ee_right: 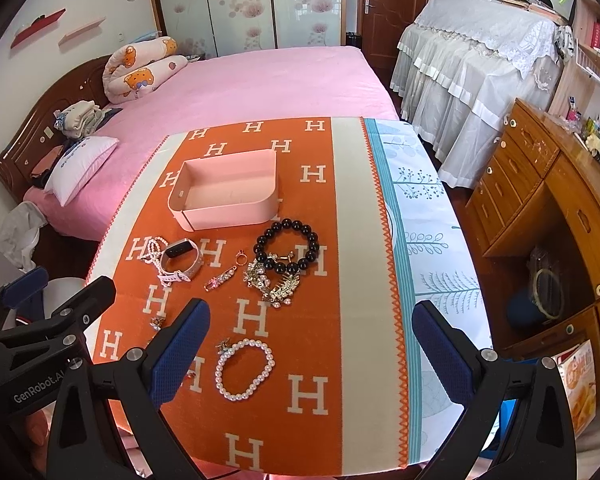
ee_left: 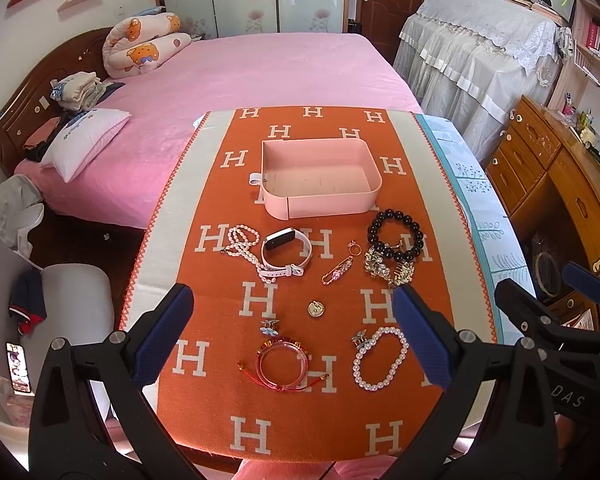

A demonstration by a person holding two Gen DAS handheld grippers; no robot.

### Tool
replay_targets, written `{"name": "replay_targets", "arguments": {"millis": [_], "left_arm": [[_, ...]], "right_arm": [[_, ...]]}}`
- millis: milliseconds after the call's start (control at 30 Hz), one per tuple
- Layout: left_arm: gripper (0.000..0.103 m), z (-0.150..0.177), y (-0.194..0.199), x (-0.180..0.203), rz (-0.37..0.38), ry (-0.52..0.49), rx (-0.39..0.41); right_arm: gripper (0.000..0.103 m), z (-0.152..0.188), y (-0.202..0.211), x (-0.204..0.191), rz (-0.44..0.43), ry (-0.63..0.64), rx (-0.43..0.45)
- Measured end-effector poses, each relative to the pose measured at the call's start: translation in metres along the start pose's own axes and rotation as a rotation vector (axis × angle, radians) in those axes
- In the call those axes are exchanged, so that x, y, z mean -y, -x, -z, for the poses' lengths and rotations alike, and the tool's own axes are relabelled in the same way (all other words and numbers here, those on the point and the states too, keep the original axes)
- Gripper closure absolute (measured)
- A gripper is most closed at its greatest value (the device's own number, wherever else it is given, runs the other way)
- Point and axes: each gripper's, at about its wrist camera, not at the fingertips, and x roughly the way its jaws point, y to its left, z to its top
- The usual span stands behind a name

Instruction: Organize jewelry

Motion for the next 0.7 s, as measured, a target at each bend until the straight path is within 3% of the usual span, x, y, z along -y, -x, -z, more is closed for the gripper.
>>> {"name": "replay_targets", "arguments": {"millis": [700], "left_arm": [[0.005, 0.0, -0.0011, 0.0013, -0.001, -0.001, -0.001]], "right_arm": [[0.001, -0.0011, 0.002, 0.0003, 0.001, 0.001, 0.001]]}}
